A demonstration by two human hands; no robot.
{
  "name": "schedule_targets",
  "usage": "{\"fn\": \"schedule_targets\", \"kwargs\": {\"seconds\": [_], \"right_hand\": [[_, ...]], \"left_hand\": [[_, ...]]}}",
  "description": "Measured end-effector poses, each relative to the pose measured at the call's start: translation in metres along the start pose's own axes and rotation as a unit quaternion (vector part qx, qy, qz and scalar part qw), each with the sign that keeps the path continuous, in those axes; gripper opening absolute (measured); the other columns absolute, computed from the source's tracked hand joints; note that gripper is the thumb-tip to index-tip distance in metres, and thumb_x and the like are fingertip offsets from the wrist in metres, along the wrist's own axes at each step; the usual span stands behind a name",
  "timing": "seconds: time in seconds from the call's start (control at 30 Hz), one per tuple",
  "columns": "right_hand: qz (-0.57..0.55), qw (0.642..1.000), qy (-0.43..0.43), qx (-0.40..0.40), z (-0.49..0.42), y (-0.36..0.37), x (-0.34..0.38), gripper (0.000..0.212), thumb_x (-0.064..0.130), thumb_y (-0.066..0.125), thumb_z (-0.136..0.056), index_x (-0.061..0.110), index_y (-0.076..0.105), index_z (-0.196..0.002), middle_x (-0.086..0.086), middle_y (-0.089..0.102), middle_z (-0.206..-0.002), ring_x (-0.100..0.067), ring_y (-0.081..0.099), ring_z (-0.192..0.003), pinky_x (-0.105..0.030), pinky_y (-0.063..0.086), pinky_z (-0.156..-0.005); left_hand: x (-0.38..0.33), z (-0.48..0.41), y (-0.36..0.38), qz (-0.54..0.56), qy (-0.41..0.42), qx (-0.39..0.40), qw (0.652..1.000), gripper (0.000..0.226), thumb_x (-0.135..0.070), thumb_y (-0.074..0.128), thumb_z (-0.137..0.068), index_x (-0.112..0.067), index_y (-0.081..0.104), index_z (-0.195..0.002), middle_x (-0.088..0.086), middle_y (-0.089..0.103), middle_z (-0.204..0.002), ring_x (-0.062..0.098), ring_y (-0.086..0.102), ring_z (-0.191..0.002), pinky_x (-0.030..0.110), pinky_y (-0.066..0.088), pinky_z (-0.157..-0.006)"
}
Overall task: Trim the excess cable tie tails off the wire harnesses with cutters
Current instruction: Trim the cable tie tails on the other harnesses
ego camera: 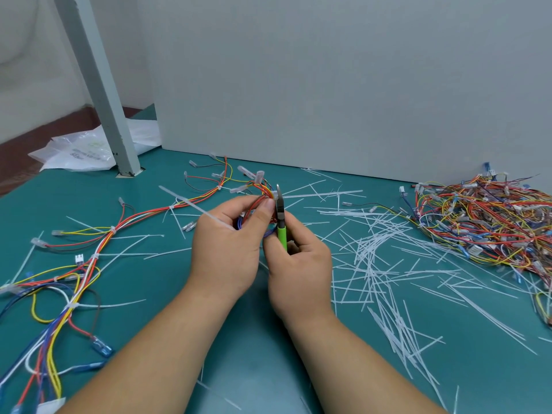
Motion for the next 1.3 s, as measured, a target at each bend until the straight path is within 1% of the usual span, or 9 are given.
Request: {"fn": "schedule_targets", "kwargs": {"seconds": [0.1, 0.23, 0.53, 0.73, 0.87, 0.97, 1.03, 1.1, 1.3], "right_hand": [[-0.002, 1.000, -0.001, -0.002, 0.0003, -0.0003, 0.0005, 0.023, 0.004, 0.062, -0.092, 0.020, 0.077, -0.100, -0.034, 0.061, -0.092, -0.017, 0.047, -0.078, -0.036, 0.040, -0.073], [-0.005, 1.000, 0.004, -0.005, 0.0002, -0.0006, 0.0003, 0.025, 0.004, 0.063, -0.091, 0.023, 0.077, -0.098, -0.027, 0.060, -0.081, -0.017, 0.044, -0.074, -0.035, 0.038, -0.070], [0.003, 1.000, -0.001, -0.006, 0.0014, -0.0016, 0.0008, 0.027, 0.000, 0.063, -0.093, 0.022, 0.078, -0.099, -0.033, 0.061, -0.092, -0.016, 0.047, -0.077, -0.036, 0.040, -0.072], [0.005, 1.000, -0.016, 0.001, 0.0023, -0.0006, 0.0025, 0.021, 0.008, 0.065, -0.093, 0.023, 0.077, -0.101, -0.030, 0.063, -0.092, -0.017, 0.049, -0.076, -0.035, 0.043, -0.071], [0.001, 1.000, -0.015, 0.006, 0.0020, -0.0006, 0.0016, 0.022, 0.006, 0.065, -0.095, 0.024, 0.077, -0.100, -0.031, 0.060, -0.089, -0.016, 0.047, -0.076, -0.034, 0.040, -0.070], [-0.001, 1.000, -0.007, 0.005, 0.0006, -0.0015, -0.0010, 0.025, 0.001, 0.062, -0.095, 0.020, 0.078, -0.098, -0.018, 0.054, -0.073, -0.017, 0.041, -0.072, -0.031, 0.036, -0.065], [0.004, 1.000, -0.006, 0.001, 0.0001, -0.0027, -0.0020, 0.026, -0.002, 0.061, -0.094, 0.018, 0.078, -0.097, -0.007, 0.048, -0.072, -0.017, 0.037, -0.068, -0.030, 0.032, -0.059], [0.009, 1.000, -0.011, -0.003, 0.0003, -0.0032, -0.0011, 0.028, -0.004, 0.060, -0.093, 0.017, 0.078, -0.095, -0.003, 0.047, -0.070, -0.015, 0.035, -0.065, -0.027, 0.032, -0.055], [-0.001, 1.000, -0.021, 0.010, 0.0021, 0.0003, 0.0029, 0.028, 0.003, 0.065, -0.095, 0.027, 0.078, -0.098, -0.003, 0.057, -0.075, -0.013, 0.046, -0.072, -0.026, 0.041, -0.063]], "left_hand": [[0.0004, -0.0002, 0.0002, 0.000, -0.001, 0.002, 1.000, 0.013, -0.015, 0.070, -0.095, -0.022, 0.078, -0.088, -0.007, 0.077, -0.082, 0.001, 0.066, -0.072, 0.011, 0.050, -0.067], [0.0002, -0.0012, -0.0001, -0.007, 0.004, 0.008, 1.000, 0.016, -0.018, 0.071, -0.095, -0.027, 0.079, -0.084, -0.009, 0.077, -0.080, -0.001, 0.064, -0.071, 0.010, 0.048, -0.067], [0.0010, -0.0015, 0.0006, 0.001, -0.003, 0.014, 1.000, 0.015, -0.016, 0.070, -0.095, -0.023, 0.078, -0.086, -0.009, 0.076, -0.079, -0.001, 0.064, -0.070, 0.010, 0.049, -0.066], [0.0001, -0.0020, -0.0002, 0.005, 0.003, 0.017, 1.000, 0.014, -0.014, 0.071, -0.094, -0.022, 0.078, -0.085, -0.011, 0.075, -0.077, -0.001, 0.064, -0.069, 0.011, 0.049, -0.066], [-0.0022, -0.0042, -0.0028, -0.017, 0.014, 0.019, 1.000, 0.013, -0.013, 0.073, -0.092, -0.023, 0.077, -0.086, -0.009, 0.076, -0.081, 0.001, 0.065, -0.073, 0.014, 0.050, -0.069], [-0.0056, -0.0051, -0.0022, -0.024, 0.024, 0.023, 0.999, 0.014, -0.009, 0.073, -0.091, -0.022, 0.077, -0.086, -0.013, 0.075, -0.078, -0.003, 0.064, -0.070, 0.010, 0.048, -0.067], [-0.0063, -0.0047, -0.0017, -0.024, 0.023, 0.022, 0.999, 0.013, -0.008, 0.073, -0.091, -0.020, 0.077, -0.087, -0.015, 0.075, -0.077, -0.004, 0.063, -0.069, 0.009, 0.047, -0.066], [-0.0055, -0.0042, -0.0024, -0.024, 0.021, 0.019, 0.999, 0.012, -0.008, 0.074, -0.091, -0.019, 0.077, -0.088, -0.014, 0.075, -0.077, -0.003, 0.064, -0.069, 0.010, 0.048, -0.067], [-0.0056, -0.0046, -0.0027, -0.017, 0.022, 0.016, 0.999, 0.012, -0.008, 0.074, -0.091, -0.019, 0.077, -0.088, -0.013, 0.076, -0.078, -0.003, 0.065, -0.070, 0.010, 0.048, -0.067]]}}
Point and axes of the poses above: each hand's wrist, its own z-axis away from the middle knuckle, its own y-axis out of the palm, x = y × z, the point moved 6 cm from there along -z, towards the middle knuckle
